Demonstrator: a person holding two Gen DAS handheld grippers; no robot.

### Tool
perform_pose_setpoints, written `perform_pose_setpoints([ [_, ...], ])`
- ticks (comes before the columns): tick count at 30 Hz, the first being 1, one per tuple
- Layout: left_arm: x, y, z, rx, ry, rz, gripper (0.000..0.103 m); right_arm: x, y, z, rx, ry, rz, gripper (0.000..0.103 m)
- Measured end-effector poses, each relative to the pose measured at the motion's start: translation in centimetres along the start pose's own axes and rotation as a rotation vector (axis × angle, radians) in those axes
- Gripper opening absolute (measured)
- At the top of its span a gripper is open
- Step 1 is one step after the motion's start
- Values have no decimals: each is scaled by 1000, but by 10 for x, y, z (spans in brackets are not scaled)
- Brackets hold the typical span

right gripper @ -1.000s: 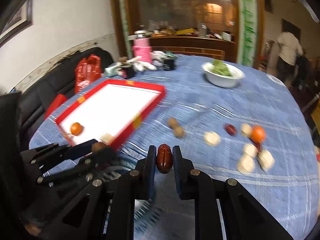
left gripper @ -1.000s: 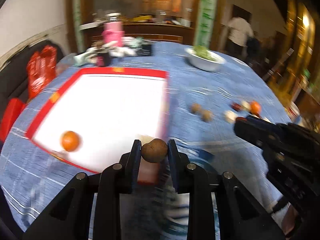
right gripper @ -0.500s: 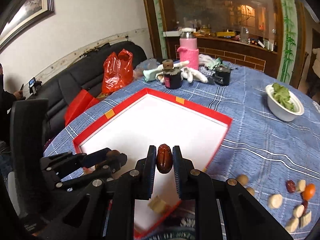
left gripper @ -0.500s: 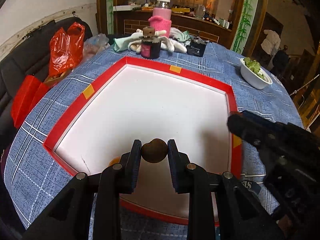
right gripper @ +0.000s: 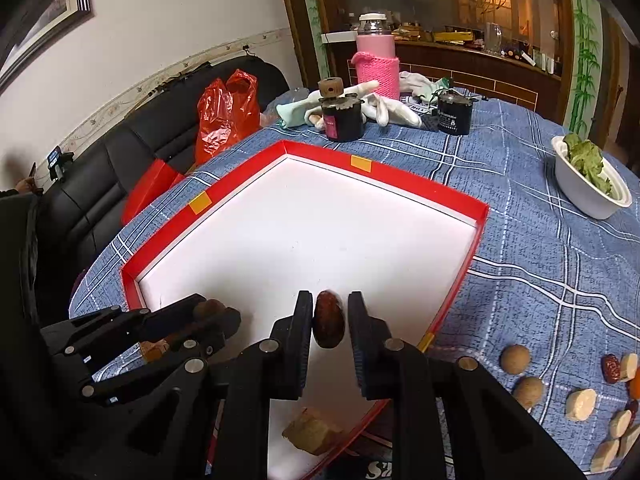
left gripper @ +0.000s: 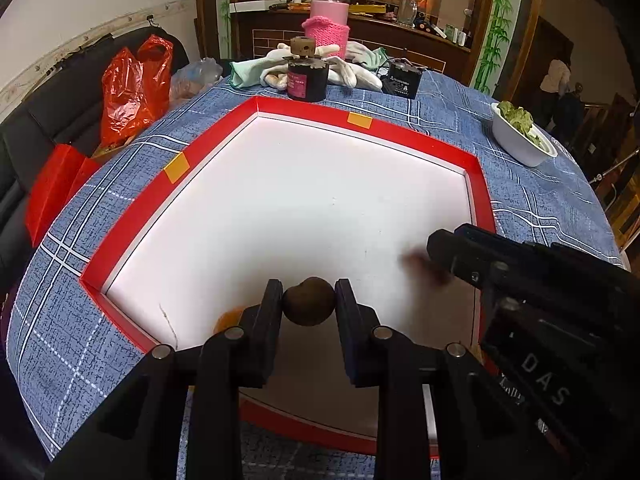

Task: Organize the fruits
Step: 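Open the left gripper to drop the brown ball while the right gripper releases the date into the tray, then move both grippers back to the remaining brown balls on the tablecloth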

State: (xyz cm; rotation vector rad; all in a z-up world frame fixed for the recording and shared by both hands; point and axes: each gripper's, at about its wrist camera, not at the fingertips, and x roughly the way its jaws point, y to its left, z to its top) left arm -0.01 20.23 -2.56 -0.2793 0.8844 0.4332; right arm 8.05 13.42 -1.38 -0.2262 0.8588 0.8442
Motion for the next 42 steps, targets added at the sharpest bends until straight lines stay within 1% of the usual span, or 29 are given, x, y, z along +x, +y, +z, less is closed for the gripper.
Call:
perform_pose_setpoints([
  [1,-1,0,0,-2,-1,-1,26,1,0,0,4,3,1,21],
  [2,-1,0,0,0,1,1,26,1,0,-1,6,4,0,25],
  [3,-2,0,0,1,2,2,29,2,-1,-1,9,6,4,27],
  [5,-6,1,0,-4,-6,-1,42,1,-2,-1,14,6,-1,29],
  [7,-11,2,1,-18,-21,13,66,-8,-2,0,17,-12,-1,29],
  [9,-19,4,2,-37,-43,37,73,-19,-1,2,20,-38,2,34],
  [12,-29,5,2,-43,-69,52,73,-40,-1,2,27,-86,7,41],
  [13,-31,5,2,-41,-73,59,73,-47,-2,0,29,-98,6,45],
  [16,-38,2,0,-38,-84,76,73,-68,-6,-8,34,-134,4,53],
  [17,-40,0,-1,-37,-83,78,73,-73,-7,-11,36,-141,-2,56],
  [19,-43,-3,-2,-34,-85,75,73,-84,-12,-18,49,-149,1,57],
  [21,-47,-9,-5,-25,-92,73,73,-94,-17,-26,62,-155,0,63],
  [23,-52,-16,-6,-12,-100,65,73,-101,-22,-34,74,-154,-4,84],
  [24,-54,-20,-7,-2,-103,59,73,-106,-26,-40,86,-156,-11,89],
  [25,-57,-25,-8,8,-108,54,73,-110,-30,-45,89,-160,-20,97],
  [26,-60,-31,-9,20,-113,51,73,-115,-33,-50,90,-164,-33,100],
  [29,-64,-48,-12,55,-113,23,73,-127,-42,-64,98,-162,-82,101],
  [32,-67,-68,-18,98,-115,-3,73,-136,-52,-78,107,-158,-113,101],
  [37,-74,-102,-33,182,-114,-64,73,-160,-77,-108,153,-167,-188,102],
  [40,-77,-121,-46,241,-122,-124,73,-178,-101,-130,212,-184,-258,102],
  [42,-77,-134,-53,273,-118,-164,73,-191,-121,-146,276,-197,-309,102],
])
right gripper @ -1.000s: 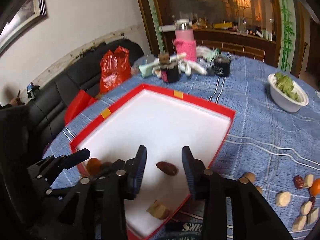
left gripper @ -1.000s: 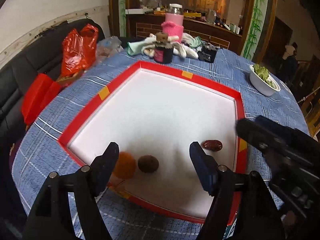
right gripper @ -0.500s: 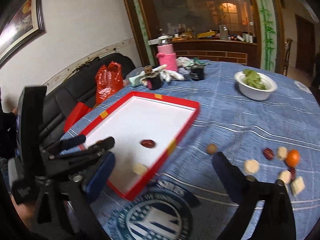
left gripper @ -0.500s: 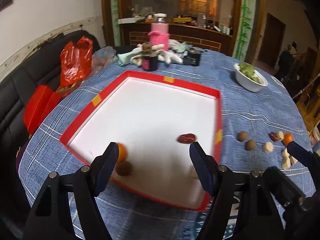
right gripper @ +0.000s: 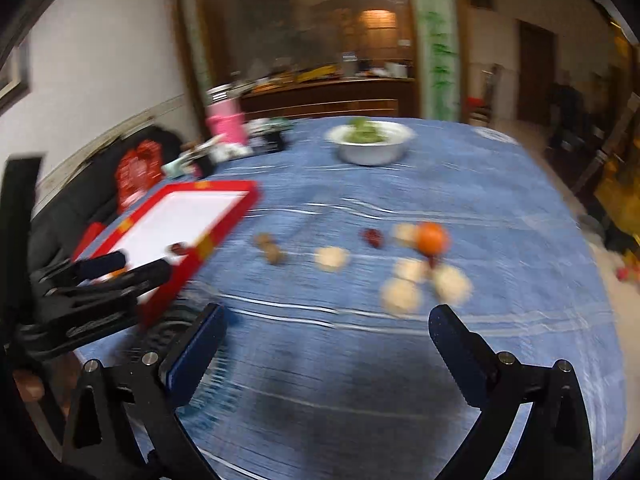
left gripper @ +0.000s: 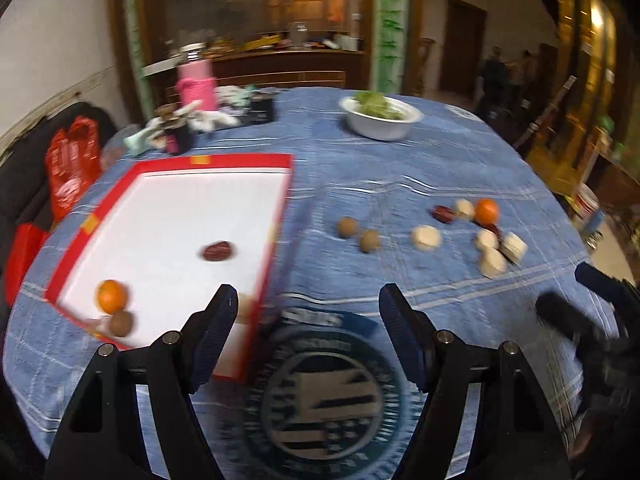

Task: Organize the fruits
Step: 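Move both grippers back to the remaining brown balls on the tablecloth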

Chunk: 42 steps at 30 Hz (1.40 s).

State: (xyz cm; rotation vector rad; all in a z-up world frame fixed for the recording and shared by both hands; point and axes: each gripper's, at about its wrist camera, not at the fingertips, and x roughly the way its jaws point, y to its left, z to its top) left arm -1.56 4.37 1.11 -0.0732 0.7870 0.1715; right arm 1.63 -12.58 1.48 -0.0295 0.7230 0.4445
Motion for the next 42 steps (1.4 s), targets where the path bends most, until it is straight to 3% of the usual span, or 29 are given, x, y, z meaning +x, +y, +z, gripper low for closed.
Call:
perform_pose_setpoints([
  [4,7,-18,-5,37,16,-41,73,-7,-48,-9,137,9,-60,102],
  [8,15,-26,-12,55,22,-61,73,-11,-71,-16,188,-9,-82,102],
  [12,21,-22,-18,35,31,-90,73,-7,-73,-19,202,-20,-69,102],
  [19,25,-12,-18,-21,27,-73,73,3,-60,-19,193,-20,-19,102],
  [26,32,-4,-7,-31,19,-87,73,6,-41,-9,139,-33,42,101],
  [31,31,5,-8,21,-10,-94,73,18,-14,10,5,-29,87,95],
  [36,39,16,-12,10,13,-103,73,56,21,36,-145,19,215,91],
  [38,40,16,-12,27,17,-103,73,73,32,42,-183,46,229,81],
  [42,41,20,-12,42,14,-87,72,107,52,47,-263,107,237,79],
])
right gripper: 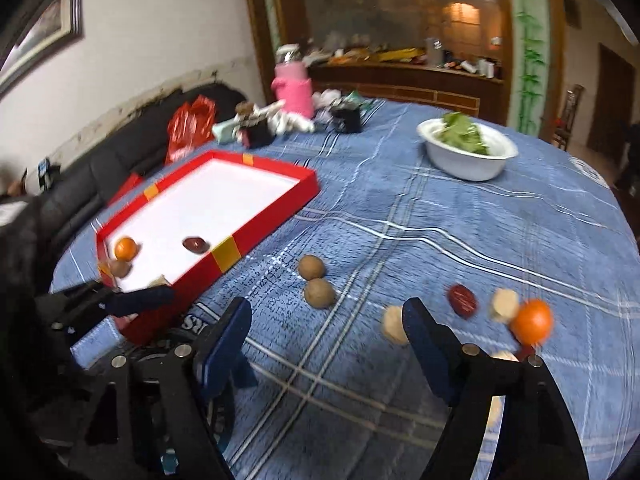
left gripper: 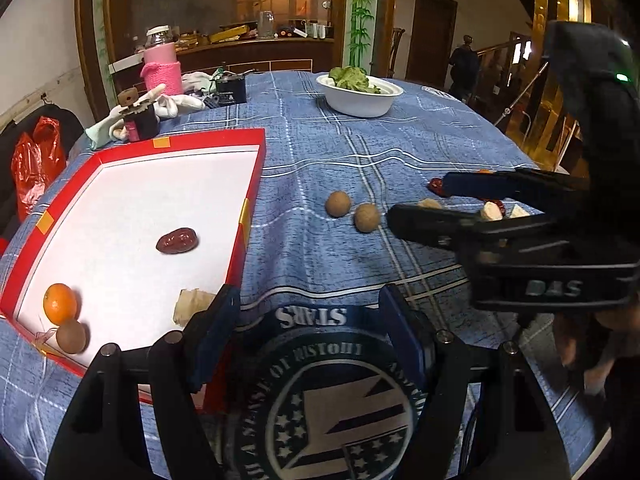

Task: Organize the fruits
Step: 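Move both grippers back to the remaining brown balls on the tablecloth, then grasp a brown ball with the left gripper while the right gripper grasps another brown ball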

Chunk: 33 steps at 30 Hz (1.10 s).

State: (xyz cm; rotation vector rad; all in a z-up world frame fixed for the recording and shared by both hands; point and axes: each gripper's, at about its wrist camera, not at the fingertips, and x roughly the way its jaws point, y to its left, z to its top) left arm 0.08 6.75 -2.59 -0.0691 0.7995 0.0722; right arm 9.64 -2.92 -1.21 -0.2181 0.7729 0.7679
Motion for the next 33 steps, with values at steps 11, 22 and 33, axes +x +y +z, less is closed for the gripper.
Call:
perform_pose_setpoints([
  [11,7,30,3,-87,19,-2,71,51,3,7,-28,107,14,45],
  [22,9,31,3,-93,28,-7,71,63,-2,6,1,123,-2,23],
  [33,16,21,29,-88,4,-25,71,32,-16,-5,70,68,-30,23],
])
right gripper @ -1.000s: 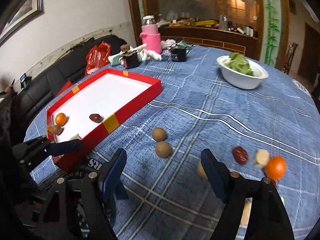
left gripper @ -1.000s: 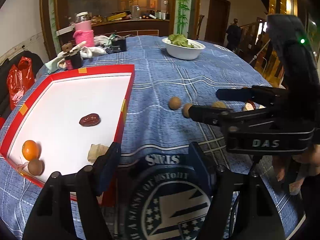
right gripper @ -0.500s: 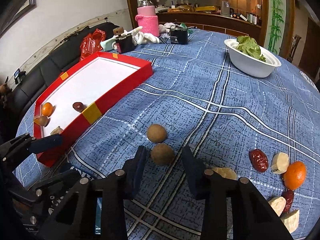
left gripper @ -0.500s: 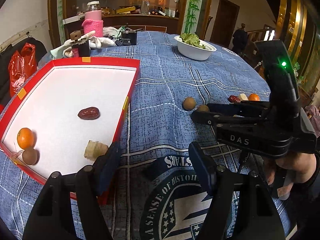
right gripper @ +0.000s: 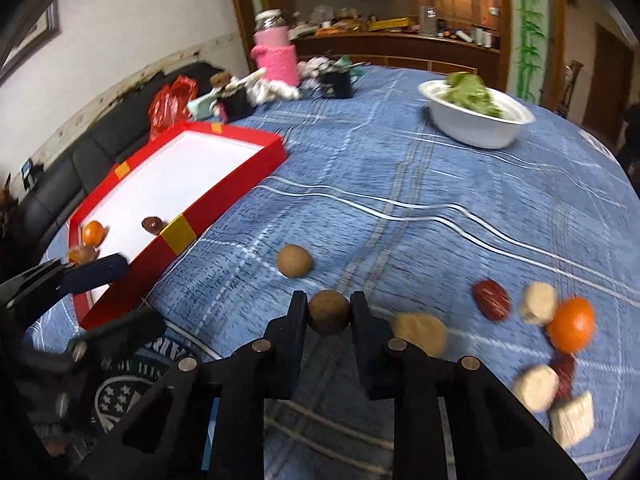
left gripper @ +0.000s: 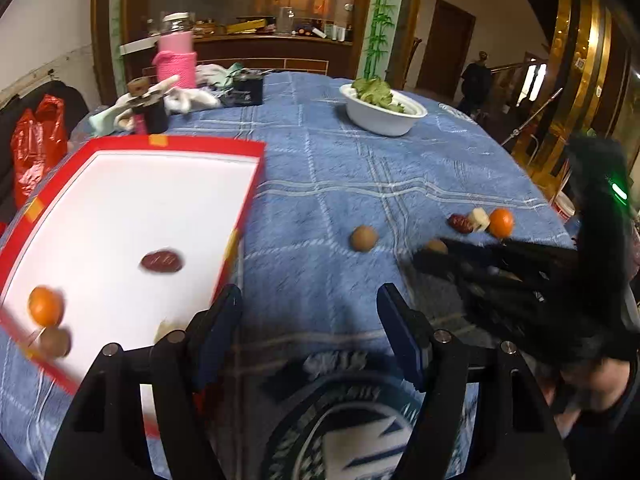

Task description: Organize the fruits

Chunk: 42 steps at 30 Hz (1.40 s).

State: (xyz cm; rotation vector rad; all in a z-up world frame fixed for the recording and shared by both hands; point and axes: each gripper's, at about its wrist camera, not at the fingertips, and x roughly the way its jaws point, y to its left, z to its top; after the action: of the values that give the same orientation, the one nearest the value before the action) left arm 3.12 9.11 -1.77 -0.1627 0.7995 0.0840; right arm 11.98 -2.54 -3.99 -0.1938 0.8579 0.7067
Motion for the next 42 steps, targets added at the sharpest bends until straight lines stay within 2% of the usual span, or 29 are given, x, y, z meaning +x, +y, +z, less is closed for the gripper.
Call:
perform_pose_setpoints([
  [6,27,-25,15,62,22,-5,68,-43,-14,-14,36,-83,15,23],
  [10,45,-30,24,38,69,-55,51,-58,-20,-19,52,-125,28,23],
  [14,58,-37,32,47,73,-41,49,-67,-24,-20,65,-158,54,23],
  [16,65,-39,33,52,86,-29,36,-67,-24,-21,62,-159,60,22],
  [18,74,-40,32,52,115,-18,26,-66,-24,-21,58,-156,63,22],
  [20,77,-43,30,67,110,1,17,-66,-24,-21,61,-154,67,22],
  [28,69,-42,32,58,81,-23,18,-67,-25,-23,65,-164,62,22],
  [32,51,-47,30,81,38,-8,18,-67,-25,-22,70,-170,57,22],
  [42,20,-45,9,60,33,56,18,-68,-13,-22,60,-158,16,22],
])
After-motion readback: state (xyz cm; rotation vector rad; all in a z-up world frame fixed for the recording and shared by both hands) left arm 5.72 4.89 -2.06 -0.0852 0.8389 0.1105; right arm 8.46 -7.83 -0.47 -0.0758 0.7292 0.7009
